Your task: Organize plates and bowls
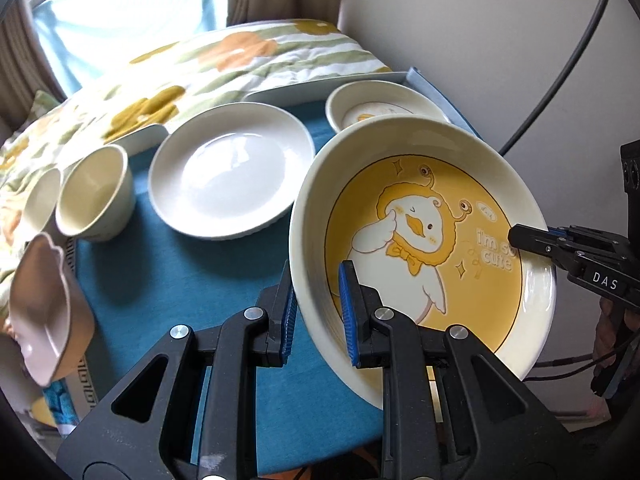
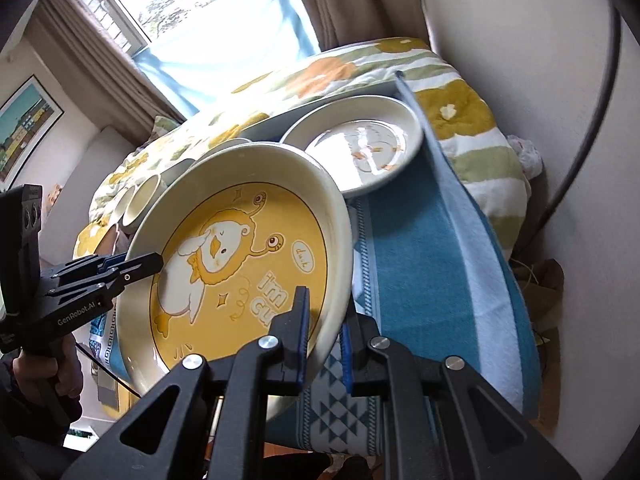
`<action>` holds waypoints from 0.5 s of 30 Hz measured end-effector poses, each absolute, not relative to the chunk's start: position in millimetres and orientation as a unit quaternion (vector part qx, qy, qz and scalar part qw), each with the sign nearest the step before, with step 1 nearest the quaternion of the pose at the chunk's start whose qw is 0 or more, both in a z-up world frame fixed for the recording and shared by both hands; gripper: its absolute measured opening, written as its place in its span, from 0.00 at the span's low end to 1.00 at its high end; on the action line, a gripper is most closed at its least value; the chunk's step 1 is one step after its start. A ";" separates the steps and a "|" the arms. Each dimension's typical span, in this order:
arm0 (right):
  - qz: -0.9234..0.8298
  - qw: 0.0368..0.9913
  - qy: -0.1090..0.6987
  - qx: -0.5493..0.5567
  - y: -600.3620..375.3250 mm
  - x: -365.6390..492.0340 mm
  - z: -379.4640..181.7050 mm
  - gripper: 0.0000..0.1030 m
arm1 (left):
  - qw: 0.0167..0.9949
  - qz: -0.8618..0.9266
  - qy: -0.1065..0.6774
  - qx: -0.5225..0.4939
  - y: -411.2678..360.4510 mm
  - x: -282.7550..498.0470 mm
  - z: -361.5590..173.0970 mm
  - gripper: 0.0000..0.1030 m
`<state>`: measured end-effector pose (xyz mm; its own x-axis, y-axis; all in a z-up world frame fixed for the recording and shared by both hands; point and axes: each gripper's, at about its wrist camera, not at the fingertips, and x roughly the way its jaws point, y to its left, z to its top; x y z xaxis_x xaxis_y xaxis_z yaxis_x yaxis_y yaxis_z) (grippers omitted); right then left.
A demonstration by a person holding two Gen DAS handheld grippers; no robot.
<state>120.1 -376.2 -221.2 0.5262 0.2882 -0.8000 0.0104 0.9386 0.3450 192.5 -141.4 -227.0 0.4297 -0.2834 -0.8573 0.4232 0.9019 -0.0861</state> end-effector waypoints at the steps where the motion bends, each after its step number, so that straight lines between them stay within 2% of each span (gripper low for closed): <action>1: 0.091 0.859 0.481 0.148 -367.4 124.1 -219.8 0.12 | 0.845 -0.200 0.492 0.065 -130.5 190.8 -225.4 0.17; 8: 0.158 0.841 0.504 0.114 -301.8 146.3 -228.5 0.13 | 0.851 -0.136 0.506 0.028 -50.3 181.4 -228.3 0.17; 15: 0.212 0.810 0.539 0.092 -239.9 158.0 -260.9 0.13 | 0.843 -0.087 0.530 0.002 18.3 170.1 -255.6 0.17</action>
<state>158.0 -239.9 -260.9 0.3298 0.4426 -0.8339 -0.2441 0.8933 0.3775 170.1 18.3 -255.6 0.4228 -0.1443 -0.8947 0.1476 0.9850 -0.0891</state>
